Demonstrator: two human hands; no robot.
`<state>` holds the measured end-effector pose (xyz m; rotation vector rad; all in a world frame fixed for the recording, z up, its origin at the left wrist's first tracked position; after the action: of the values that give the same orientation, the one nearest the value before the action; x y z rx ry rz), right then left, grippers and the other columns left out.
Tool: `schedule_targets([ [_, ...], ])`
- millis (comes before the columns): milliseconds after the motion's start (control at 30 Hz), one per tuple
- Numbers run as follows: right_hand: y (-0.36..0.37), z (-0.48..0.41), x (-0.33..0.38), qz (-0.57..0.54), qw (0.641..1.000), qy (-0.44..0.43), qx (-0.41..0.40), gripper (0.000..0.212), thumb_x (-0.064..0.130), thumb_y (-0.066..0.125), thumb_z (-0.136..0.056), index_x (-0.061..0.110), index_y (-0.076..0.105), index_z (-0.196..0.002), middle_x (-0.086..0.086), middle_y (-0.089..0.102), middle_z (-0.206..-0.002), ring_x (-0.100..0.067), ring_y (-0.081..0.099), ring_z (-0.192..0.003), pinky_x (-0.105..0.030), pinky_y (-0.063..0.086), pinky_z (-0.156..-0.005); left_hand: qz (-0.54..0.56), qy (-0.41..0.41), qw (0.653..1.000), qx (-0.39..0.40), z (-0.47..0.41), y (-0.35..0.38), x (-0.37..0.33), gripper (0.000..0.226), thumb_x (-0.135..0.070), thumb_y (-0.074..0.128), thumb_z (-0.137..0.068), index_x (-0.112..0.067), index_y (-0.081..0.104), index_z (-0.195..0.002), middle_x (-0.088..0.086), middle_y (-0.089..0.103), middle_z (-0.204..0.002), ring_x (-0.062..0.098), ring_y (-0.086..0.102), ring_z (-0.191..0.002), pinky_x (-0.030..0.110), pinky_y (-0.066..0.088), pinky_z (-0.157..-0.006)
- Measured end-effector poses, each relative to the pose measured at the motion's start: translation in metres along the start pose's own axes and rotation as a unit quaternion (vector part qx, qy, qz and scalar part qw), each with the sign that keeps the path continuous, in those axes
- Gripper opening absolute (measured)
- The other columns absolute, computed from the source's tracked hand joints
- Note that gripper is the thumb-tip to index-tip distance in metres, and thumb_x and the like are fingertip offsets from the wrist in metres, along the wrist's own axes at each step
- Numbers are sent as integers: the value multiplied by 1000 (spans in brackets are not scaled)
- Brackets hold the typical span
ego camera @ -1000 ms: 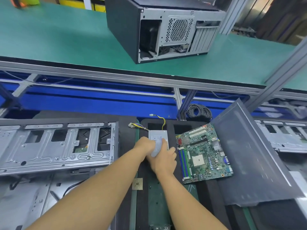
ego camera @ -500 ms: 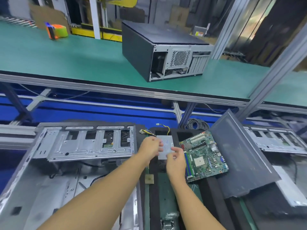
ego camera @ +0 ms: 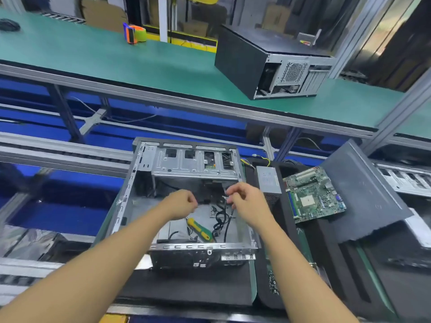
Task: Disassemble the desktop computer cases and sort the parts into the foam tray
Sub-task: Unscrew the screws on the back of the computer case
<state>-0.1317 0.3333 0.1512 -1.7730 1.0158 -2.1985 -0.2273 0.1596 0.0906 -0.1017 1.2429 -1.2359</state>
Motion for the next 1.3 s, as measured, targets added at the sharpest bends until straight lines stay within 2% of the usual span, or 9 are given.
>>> schedule_targets([
  [100, 39, 12, 4, 116, 982, 27, 147, 22, 12, 55, -91, 31, 65, -95, 9, 74, -82, -14, 70, -75, -31, 59, -71, -133, -60, 988, 43, 14, 2, 41, 26, -18, 45, -99, -6, 67, -103, 14, 69, -116, 27, 61, -88, 30, 47, -71],
  [267, 125, 7, 1, 325, 889, 9, 321, 37, 16, 52, -98, 15, 60, -134, -9, 63, -131, -27, 61, -112, -34, 50, -95, -126, -94, 987, 44, 23, 3, 71, 34, -12, 41, -97, 5, 65, -113, 21, 68, -119, 33, 66, -100, 31, 49, -74],
  [467, 175, -24, -41, 419, 840, 57, 341, 34, 13, 53, -100, 0, 55, -131, -17, 61, -131, -33, 61, -116, -37, 51, -92, -35, -73, 995, 67, 22, 8, 87, 27, -24, 50, -99, -7, 69, -108, 8, 73, -110, 26, 69, -91, 31, 53, -80],
  [600, 184, -32, -70, 444, 829, 78, 331, 52, 14, 61, -95, 2, 40, -141, -16, 57, -134, -32, 59, -115, -38, 47, -84, 4, -36, 995, 89, 24, 23, 88, 17, -34, 54, -97, -23, 67, -100, -10, 73, -100, 12, 71, -91, 16, 45, -58],
  [733, 189, -36, -85, 442, 825, 114, 332, 53, 10, 58, -93, -1, 39, -141, -16, 58, -129, -31, 61, -109, -34, 45, -73, 9, -31, 998, 46, 27, 15, 85, 18, -40, 54, -95, -29, 68, -92, -11, 74, -93, 10, 71, -87, 29, 56, -72],
  [833, 185, -39, -80, 362, 868, 149, 304, 62, 19, 56, -98, -1, 26, -148, -18, 58, -133, -31, 61, -107, -32, 45, -69, 16, -18, 1000, 19, 34, 7, 71, 19, -44, 53, -93, -32, 68, -91, -15, 74, -90, 6, 69, -82, 32, 58, -76],
  [900, 178, -42, -64, 292, 906, 127, 279, 55, 29, 50, -100, 2, 30, -144, -17, 62, -126, -31, 62, -97, -30, 43, -69, 40, -7, 999, 27, 42, 9, 60, 20, -47, 57, -91, -32, 70, -90, -13, 73, -85, 2, 65, -67, 23, 54, -62],
  [1033, 143, -21, -30, 30, 961, 147, 233, 40, 41, 43, -97, 9, 45, -120, -5, 53, -80, -17, 45, -53, -24, 37, -50, 49, 43, 995, 69, 63, 21, 40, 21, -54, 69, -85, -34, 73, -87, -18, 69, -75, -3, 57, -57, 9, 44, -53],
  [1300, 100, 78, 7, -423, 883, 136, 150, 39, 40, 38, -107, 9, 60, -104, -4, 59, -67, -19, 53, -49, -30, 49, -49, -126, 121, 984, 29, 90, 24, 33, 44, -45, 68, -89, -44, 60, -132, -15, 69, -118, 8, 62, -102, 26, 49, -88],
])
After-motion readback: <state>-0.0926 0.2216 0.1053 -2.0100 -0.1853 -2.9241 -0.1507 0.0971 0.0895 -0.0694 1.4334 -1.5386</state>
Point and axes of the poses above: each hand's wrist, its own z-axis away from the middle knuckle, its own y-axis out of the palm, x = y × z, the point moved 9 cm from there along -z, towards the middle knuckle
